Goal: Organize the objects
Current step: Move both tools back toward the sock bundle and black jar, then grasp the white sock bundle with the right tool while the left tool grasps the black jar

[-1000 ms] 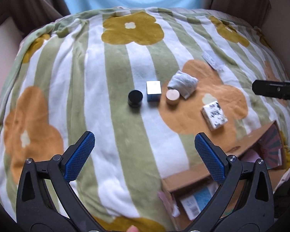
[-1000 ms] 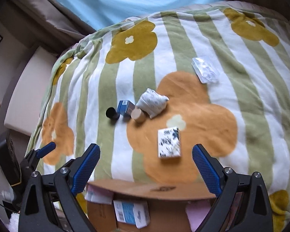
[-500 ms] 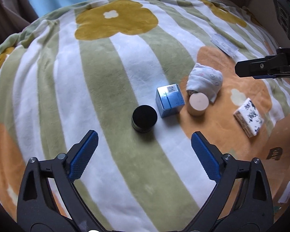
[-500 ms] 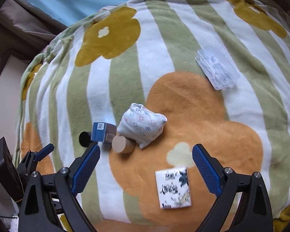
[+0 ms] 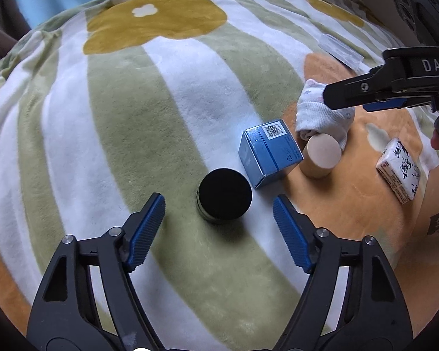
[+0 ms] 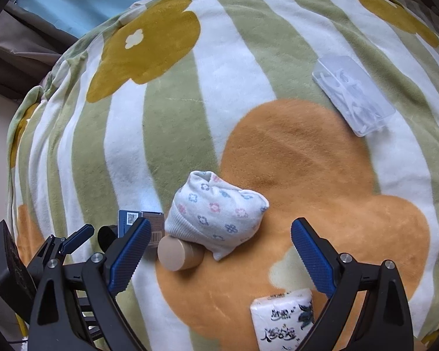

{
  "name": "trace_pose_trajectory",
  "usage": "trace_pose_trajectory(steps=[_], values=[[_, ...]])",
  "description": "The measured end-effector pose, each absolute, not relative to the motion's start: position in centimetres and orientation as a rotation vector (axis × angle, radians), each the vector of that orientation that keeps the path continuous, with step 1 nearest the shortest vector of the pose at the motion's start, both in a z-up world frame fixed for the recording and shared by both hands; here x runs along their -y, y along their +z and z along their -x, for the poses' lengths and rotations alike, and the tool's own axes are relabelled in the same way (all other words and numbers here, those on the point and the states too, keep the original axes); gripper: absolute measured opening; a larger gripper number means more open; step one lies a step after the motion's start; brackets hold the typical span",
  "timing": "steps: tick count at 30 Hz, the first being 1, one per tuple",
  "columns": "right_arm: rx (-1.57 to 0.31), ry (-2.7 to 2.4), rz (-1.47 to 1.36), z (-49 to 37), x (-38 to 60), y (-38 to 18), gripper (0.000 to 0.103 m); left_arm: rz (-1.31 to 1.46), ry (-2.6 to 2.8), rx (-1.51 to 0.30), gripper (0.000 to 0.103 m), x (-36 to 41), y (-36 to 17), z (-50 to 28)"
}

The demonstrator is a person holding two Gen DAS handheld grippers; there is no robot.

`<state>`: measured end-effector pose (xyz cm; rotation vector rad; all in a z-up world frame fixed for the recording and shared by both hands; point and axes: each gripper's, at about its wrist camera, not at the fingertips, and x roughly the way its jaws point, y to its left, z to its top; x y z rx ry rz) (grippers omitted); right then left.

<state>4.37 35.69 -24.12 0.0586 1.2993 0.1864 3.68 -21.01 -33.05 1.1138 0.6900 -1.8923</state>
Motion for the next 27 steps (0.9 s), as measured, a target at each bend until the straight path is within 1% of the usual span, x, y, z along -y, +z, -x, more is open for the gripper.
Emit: trace_pose_trajectory(steps=[2,4,6,9,14,16,17,18,20,23,27], values=[[-1.297,0.174,-0.068,-4.5,-35.8,-24.5,0.095,-1.114,-1.911,-0.682,0.067,21.2,-33.2,-3.4],[-1.293,0.167,-0.063,-4.6,-36.1,-24.7,0.095,-1.113,-1.927,-0.679,0.063,21.2,-33.3,-3.2],[-1.288,0.157,-0.058,-4.7,-36.4,-24.9,0.095,-1.117,-1.94,-0.685,0.055,21.3,-33.5,-3.1],[-1.292,0.124,-0.069,-5.0,-36.5,-25.3,0.095,-1.119,-1.953,-0.694,0.048,21.4,-33.8,-3.0],[-1.295,0.079,-0.077,-5.4,-36.3,-25.8,0.095,-1.097,-1.963,-0.707,0.041,21.5,-33.8,-3.3],[-1.286,0.011,-0.125,-6.0,-35.6,-25.8,0.092,-1.096,-1.963,-0.707,0.038,21.5,-33.9,-3.4],[-1.284,0.002,-0.125,-6.1,-35.5,-25.8,0.087,-1.096,-1.963,-0.707,0.036,21.5,-33.9,-3.4],[-1.283,-0.005,-0.128,-6.1,-35.5,-25.8,0.086,-1.096,-1.963,-0.709,0.035,21.5,-33.9,-3.4],[-1.284,-0.025,-0.128,-6.1,-35.4,-25.8,0.083,-1.091,-1.964,-0.713,0.035,21.5,-33.9,-3.6],[-1.29,-0.041,-0.138,-6.1,-35.1,-26.0,0.073,-1.087,-1.965,-0.718,0.035,21.4,-34.0,-3.7],[-1.282,-0.052,-0.132,-6.0,-34.9,-26.0,0.068,-1.077,-1.97,-0.726,0.035,21.4,-34.0,-3.9]])
